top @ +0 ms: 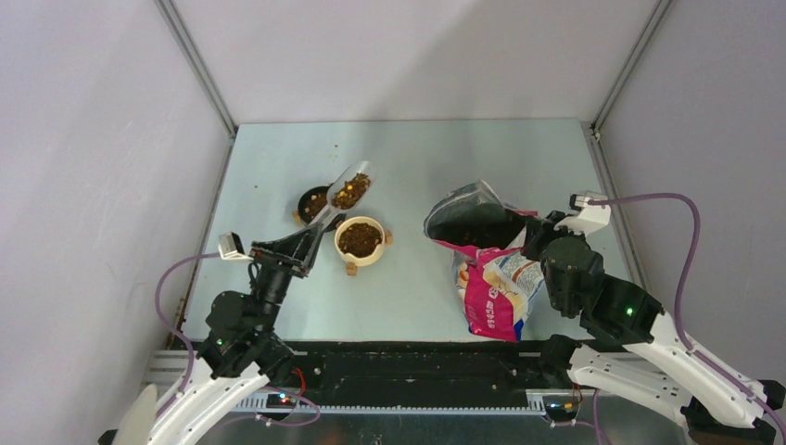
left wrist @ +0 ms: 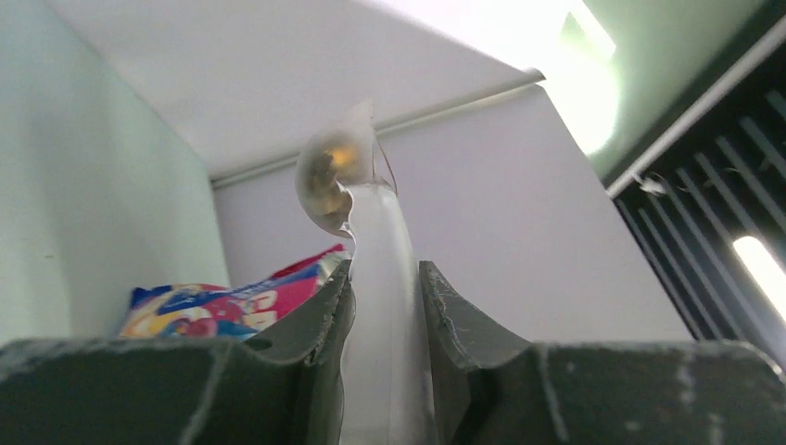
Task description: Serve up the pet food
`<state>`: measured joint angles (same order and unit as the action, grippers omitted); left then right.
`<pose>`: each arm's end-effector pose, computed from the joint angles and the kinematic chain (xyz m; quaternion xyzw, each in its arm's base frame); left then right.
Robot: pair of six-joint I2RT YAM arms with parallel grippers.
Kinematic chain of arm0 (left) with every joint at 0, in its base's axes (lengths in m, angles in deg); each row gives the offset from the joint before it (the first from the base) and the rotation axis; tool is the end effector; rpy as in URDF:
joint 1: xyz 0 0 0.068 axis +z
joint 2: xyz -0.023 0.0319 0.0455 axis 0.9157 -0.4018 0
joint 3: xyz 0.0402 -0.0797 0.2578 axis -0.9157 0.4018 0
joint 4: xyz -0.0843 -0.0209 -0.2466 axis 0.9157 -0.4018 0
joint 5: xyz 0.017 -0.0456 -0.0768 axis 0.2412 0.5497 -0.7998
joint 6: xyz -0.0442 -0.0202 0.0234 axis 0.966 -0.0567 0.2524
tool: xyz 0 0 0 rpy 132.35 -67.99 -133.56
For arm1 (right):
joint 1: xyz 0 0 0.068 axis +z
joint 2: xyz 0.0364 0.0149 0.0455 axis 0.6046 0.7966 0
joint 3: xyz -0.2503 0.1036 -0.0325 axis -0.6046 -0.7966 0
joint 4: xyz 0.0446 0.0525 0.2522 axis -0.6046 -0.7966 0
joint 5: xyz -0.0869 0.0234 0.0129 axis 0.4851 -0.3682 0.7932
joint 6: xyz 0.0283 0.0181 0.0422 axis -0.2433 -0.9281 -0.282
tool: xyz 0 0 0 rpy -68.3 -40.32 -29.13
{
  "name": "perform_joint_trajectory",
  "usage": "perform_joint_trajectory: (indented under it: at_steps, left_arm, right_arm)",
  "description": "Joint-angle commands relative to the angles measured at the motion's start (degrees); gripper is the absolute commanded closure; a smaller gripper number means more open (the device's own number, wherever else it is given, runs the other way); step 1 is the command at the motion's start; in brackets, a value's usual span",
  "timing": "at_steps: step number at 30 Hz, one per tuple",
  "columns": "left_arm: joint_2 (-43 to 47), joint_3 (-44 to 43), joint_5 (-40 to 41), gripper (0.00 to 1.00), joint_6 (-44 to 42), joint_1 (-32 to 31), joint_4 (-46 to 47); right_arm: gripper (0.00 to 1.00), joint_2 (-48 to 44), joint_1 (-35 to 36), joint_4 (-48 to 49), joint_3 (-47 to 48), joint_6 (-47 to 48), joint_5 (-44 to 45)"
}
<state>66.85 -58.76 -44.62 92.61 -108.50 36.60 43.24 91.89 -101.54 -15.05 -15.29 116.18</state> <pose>0.0776 -0.0535 0.2982 -0.3003 0.5065 -0.6303 0.5060 0.0894 0.0765 0.3703 0.0990 0.7604 0.0792 0.6369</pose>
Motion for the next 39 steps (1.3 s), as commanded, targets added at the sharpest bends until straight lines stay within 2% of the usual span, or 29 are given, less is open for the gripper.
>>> perform_joint_trajectory:
  at_steps: [1,17,26,30,39]
  left_arm:
    - [3.5,-1.6,7.4,1.00,-2.6,0.4,-13.8]
    - [9.1,0.8,11.1,1.00,2.9,0.4,-32.2]
    - [1.2,-3.2,12.7,1.00,3.7,0.4,-40.1]
    - [-2.0,-4.6,12.3,1.00,3.4,0.4,-41.3]
    - [-3.3,-5.4,12.5,1.00,2.3,0.4,-40.3]
  right_arm:
    - [1.00,0.6,0.6,5.8,1.0,-0.1,1.1]
    - [1.00,1.9,0.1,4.2,1.1,-0.6,2.3]
    - [1.00,2.3,-1.0,6.4,1.0,1.7,4.1]
    - [1.00,2.4,-1.2,6.9,1.0,2.0,3.7]
    - [1.00,2.3,-1.8,6.4,1.0,1.9,3.6]
